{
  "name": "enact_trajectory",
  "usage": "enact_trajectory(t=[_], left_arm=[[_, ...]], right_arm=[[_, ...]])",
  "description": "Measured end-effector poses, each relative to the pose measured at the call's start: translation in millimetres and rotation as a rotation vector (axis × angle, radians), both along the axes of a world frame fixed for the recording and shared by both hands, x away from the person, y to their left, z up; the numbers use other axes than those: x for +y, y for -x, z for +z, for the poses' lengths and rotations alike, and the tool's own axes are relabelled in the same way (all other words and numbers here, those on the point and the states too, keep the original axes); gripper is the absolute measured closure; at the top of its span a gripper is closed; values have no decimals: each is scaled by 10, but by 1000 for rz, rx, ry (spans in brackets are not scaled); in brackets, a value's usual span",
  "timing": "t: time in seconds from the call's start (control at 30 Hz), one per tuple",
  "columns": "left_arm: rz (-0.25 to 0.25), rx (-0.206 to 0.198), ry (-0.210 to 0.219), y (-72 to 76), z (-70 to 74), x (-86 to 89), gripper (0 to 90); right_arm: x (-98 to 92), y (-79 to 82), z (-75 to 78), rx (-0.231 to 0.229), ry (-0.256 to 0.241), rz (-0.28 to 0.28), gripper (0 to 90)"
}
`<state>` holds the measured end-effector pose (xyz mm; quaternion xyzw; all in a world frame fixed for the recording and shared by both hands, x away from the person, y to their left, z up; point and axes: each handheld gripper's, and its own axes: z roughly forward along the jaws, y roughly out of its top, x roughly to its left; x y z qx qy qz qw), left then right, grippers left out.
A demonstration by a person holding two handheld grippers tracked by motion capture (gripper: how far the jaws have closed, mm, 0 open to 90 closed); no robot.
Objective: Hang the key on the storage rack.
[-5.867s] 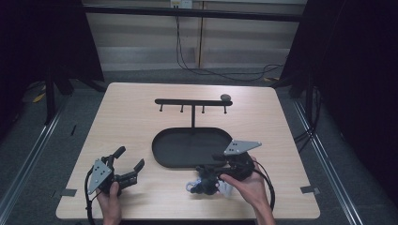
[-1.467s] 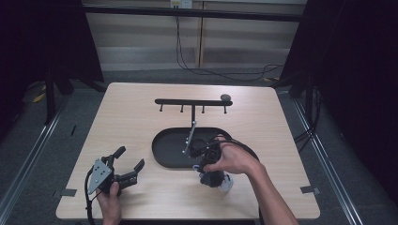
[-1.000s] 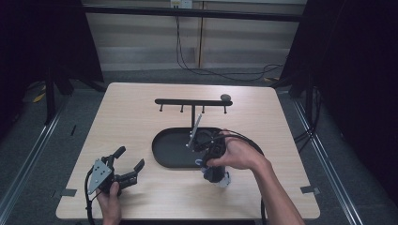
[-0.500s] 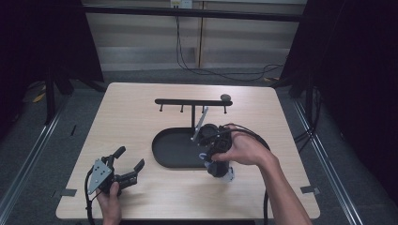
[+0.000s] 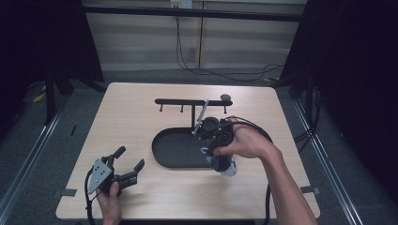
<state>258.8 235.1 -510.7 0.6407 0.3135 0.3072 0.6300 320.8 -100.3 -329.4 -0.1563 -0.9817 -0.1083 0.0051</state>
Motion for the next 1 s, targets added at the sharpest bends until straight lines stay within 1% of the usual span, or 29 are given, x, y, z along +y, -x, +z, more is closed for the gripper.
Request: enact_trajectory(t=[0.1,0.2,0.27,0.4,0.5,0.53,0.57,0.6,0.67,0.7,0.77,0.8,0.97,1.0], left_arm=[[0,0,0,0,0,0,153],[0,1,-1,1,1,1,153],[0,0,0,0,0,0,153],[0,0,1,0,0,0,153],[0,0,1,0,0,0,153],[0,0,0,0,0,0,153],[0,0,0,-1,0,0,153],[0,0,1,0,0,0,153],[0,0,0,0,0,0,153],[0,0,1,-1,0,0,153],[0,0,1,0,0,0,153],[0,0,1,-1,0,0,153],[-1,1,-1,1,0,1,153],[-1,1,-1,0,1,2,153]], right_arm=[[16,-18,35,-3,8,5,876],[24,-55,63,5,17,2,877],[29,-82,78,4,35,9,876],[56,-137,96,21,72,14,876],[91,-183,111,24,105,22,876],[101,-200,116,20,107,31,876],[109,-202,119,19,106,22,877],[118,-219,131,20,115,30,876],[136,-246,154,12,112,33,876],[146,-260,164,15,111,28,876],[170,-290,179,13,138,30,876],[173,-310,186,7,141,40,876],[157,-407,268,-1,122,20,876],[149,-425,276,1,130,16,876]])
